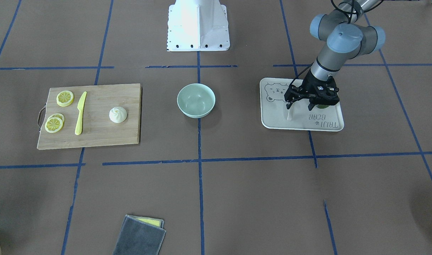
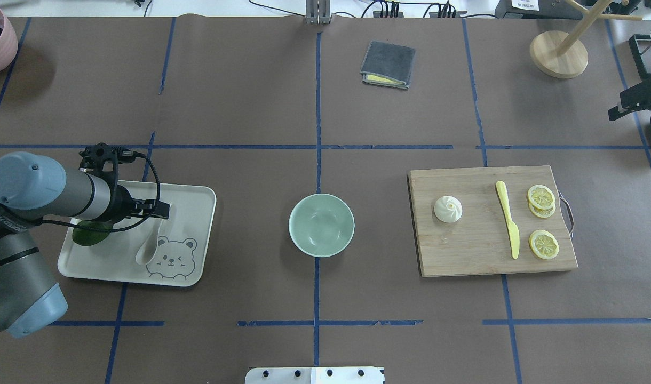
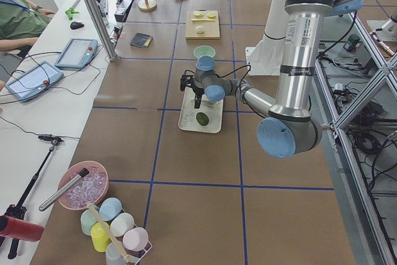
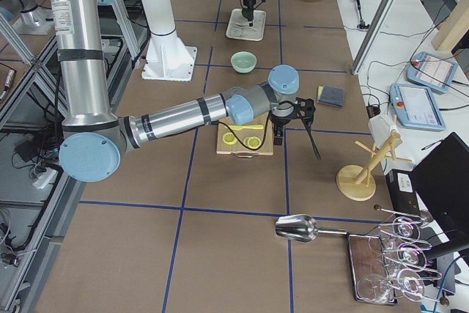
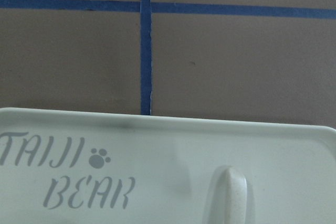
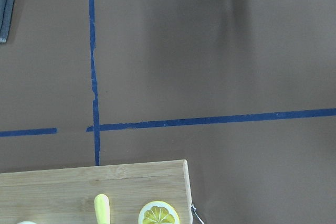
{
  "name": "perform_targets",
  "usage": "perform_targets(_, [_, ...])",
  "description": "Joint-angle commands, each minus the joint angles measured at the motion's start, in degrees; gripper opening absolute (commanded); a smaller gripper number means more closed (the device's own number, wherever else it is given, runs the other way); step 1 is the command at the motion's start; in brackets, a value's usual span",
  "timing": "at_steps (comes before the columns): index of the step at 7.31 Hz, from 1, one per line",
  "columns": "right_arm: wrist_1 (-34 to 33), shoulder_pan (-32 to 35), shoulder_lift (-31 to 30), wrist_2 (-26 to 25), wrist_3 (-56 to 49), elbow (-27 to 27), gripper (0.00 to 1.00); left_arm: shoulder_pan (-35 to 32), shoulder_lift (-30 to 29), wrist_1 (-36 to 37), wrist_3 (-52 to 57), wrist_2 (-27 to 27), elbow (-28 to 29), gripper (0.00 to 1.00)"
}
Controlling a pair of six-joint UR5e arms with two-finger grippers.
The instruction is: Put spoon and bun in bowl
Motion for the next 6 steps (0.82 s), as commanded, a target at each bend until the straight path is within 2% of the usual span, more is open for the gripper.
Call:
perform_targets(1, [0.0, -1.1, 0.1, 0.0, 0.7, 0.7, 1.0, 1.2, -0.3, 0.1, 0.0, 1.3, 0.4, 0.84])
perform_targets(4, [0.0, -2.6, 0.1, -0.1, 2.6, 1.4, 1.0, 1.2, -0.4, 0.1, 0.0, 1.3, 0.2, 0.63])
perform_targets(6, [0.0, -2.7, 0.1, -0.1, 2.6, 1.4, 1.0, 2.0, -0.4, 0.1, 0.0, 1.3, 0.2, 0.57])
